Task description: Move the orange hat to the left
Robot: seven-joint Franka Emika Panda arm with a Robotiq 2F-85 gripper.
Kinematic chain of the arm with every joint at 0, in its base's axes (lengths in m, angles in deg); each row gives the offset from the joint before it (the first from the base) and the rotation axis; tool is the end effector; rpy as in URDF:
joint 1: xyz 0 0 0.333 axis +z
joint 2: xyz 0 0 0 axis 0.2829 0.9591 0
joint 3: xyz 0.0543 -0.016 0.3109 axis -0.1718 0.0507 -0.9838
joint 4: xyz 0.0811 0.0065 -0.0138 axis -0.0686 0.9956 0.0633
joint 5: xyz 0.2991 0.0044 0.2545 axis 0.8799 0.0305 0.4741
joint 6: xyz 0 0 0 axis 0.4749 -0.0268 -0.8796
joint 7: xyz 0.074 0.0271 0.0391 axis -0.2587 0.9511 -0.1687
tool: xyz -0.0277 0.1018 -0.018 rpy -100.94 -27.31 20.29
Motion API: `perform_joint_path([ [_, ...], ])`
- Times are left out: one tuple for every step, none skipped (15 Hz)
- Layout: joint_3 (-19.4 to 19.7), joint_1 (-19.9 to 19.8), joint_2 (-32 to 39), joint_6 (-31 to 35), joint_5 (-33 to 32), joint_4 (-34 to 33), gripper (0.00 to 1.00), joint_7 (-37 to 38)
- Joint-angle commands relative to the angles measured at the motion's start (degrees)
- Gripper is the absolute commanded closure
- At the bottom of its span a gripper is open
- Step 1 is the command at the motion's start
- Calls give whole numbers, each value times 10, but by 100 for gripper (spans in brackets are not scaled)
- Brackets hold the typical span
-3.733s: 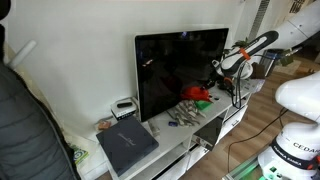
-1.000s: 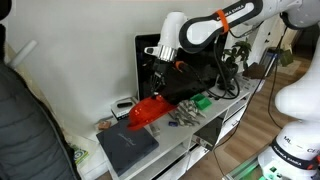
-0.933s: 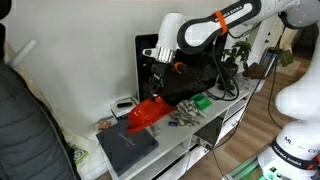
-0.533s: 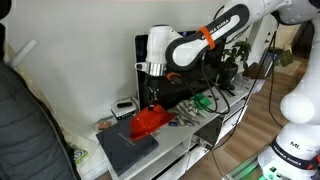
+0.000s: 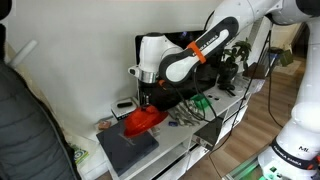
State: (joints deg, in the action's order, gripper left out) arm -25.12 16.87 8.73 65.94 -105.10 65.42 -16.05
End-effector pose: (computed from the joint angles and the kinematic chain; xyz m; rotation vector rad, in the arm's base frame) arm 0.4299 0.4212 0.3392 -2.4569 -1.9164 -0.2881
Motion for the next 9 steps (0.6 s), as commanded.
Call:
perform_joint_path([
  [56, 52, -15, 7, 33, -1, 94, -22],
  [57, 52, -15, 7, 33, -2, 94, -22],
  [65, 57, 7, 14, 20, -12, 98, -26],
  [83, 71, 15, 13, 7, -17, 98, -25],
  [109, 93, 28, 24, -2, -25, 98, -25],
  [131, 115, 41, 33, -5, -33, 98, -26],
  [153, 136, 50, 39, -7, -40, 98, -27],
  [177, 157, 60, 53, -15, -48, 98, -21],
  [199, 178, 69, 66, -21, -55, 98, -14],
])
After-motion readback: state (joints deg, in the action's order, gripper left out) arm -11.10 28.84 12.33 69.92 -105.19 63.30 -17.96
